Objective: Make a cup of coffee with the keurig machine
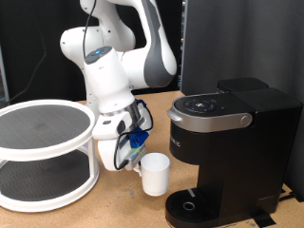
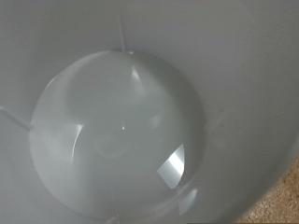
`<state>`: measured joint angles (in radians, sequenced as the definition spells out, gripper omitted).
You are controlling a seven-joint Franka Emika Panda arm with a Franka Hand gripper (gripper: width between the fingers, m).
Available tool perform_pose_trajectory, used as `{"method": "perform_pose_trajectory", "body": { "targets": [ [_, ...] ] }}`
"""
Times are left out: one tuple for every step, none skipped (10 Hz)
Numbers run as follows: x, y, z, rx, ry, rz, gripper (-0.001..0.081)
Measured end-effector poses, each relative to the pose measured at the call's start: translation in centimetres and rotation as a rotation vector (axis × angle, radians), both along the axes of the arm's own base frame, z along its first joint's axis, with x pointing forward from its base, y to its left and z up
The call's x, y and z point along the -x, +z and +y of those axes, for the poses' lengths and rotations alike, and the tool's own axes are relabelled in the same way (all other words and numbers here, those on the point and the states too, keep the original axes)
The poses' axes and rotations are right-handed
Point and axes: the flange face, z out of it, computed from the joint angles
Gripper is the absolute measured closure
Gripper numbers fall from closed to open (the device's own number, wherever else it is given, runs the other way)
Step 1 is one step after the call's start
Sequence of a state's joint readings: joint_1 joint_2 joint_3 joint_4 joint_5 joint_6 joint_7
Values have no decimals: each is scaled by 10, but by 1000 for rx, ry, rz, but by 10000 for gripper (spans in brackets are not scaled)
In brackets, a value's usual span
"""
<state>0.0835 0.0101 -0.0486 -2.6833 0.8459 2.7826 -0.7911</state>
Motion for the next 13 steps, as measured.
{"method": "perform_pose_trajectory", "body": {
  "targets": [
    [-3,0,4,0,1,-4,733],
    [-5,0,9,-1,0,-3,733],
    [-8,0,13,-3,-3,-3,733],
    [-11,1,18,-5,-4,-4,733],
    [-13,2,22,-8,-6,-5,733],
    [-15,3,25,-11,-9,-6,733],
    [-17,4,29,-14,-14,-4,733],
    [-20,3,33,-17,-16,-1,733],
    [-21,1,35,-16,-14,2,733],
    [-22,0,38,-14,-11,1,733],
    [-24,-1,40,-10,-8,-1,733],
    [-26,-2,42,-8,-7,-5,733],
    [-29,-2,45,-13,-14,-9,733]
  ]
}}
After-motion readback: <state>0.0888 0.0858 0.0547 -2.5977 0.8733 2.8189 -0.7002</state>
